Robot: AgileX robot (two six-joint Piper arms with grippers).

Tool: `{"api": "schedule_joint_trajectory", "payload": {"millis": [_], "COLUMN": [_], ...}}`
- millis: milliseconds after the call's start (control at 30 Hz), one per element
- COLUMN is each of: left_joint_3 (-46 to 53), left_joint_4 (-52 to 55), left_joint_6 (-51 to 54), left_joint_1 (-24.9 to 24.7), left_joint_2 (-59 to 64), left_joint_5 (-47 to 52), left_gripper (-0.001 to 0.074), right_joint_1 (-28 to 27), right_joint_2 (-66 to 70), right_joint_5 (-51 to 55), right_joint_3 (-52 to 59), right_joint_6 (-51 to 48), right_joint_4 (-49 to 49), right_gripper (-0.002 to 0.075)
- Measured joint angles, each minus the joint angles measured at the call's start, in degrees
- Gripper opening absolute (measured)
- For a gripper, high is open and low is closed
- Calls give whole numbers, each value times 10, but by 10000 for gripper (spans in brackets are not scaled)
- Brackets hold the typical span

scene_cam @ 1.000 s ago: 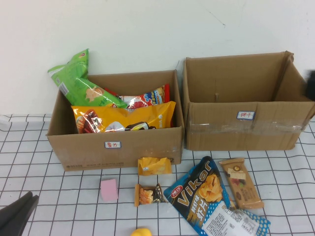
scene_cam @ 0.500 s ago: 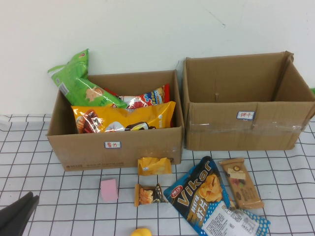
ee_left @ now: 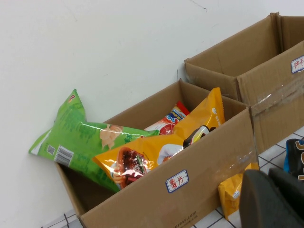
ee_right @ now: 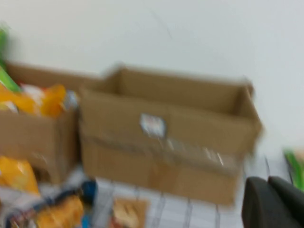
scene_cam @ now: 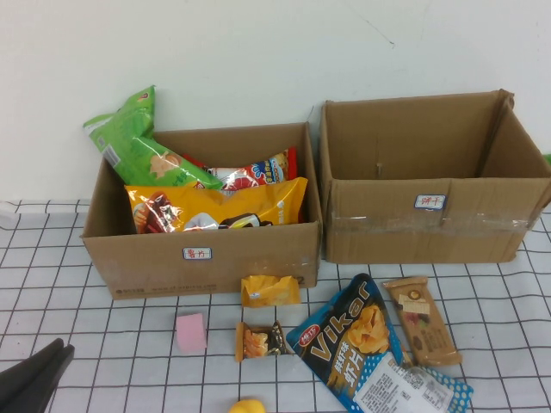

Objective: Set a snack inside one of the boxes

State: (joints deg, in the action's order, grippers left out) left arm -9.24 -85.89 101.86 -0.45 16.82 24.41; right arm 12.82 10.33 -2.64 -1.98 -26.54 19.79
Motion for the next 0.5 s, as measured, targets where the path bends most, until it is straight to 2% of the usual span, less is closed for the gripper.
{"api": "schedule_joint_trajectory", "payload": {"millis": [67, 133, 367, 500], "left_joint_3": [0, 0, 0, 0], "left_joint_4": [0, 0, 0, 0], "left_joint_6": [0, 0, 0, 0], "left_joint_1": [0, 0, 0, 0], "left_joint_2": [0, 0, 0, 0], "left_joint_5": [0, 0, 3, 3], "left_gripper": [-2, -2, -2, -2], "right_joint_1": [-35, -66, -144, -153], "right_joint_2": [-23, -47, -107, -108], "right_joint_5": [40, 83, 149, 178], "right_joint_3": [9, 14, 24, 36], "right_joint_6": [147, 222, 265, 265], "right_joint_4": [-136, -213, -257, -256], "right_gripper": [-1, -1, -1, -1]}}
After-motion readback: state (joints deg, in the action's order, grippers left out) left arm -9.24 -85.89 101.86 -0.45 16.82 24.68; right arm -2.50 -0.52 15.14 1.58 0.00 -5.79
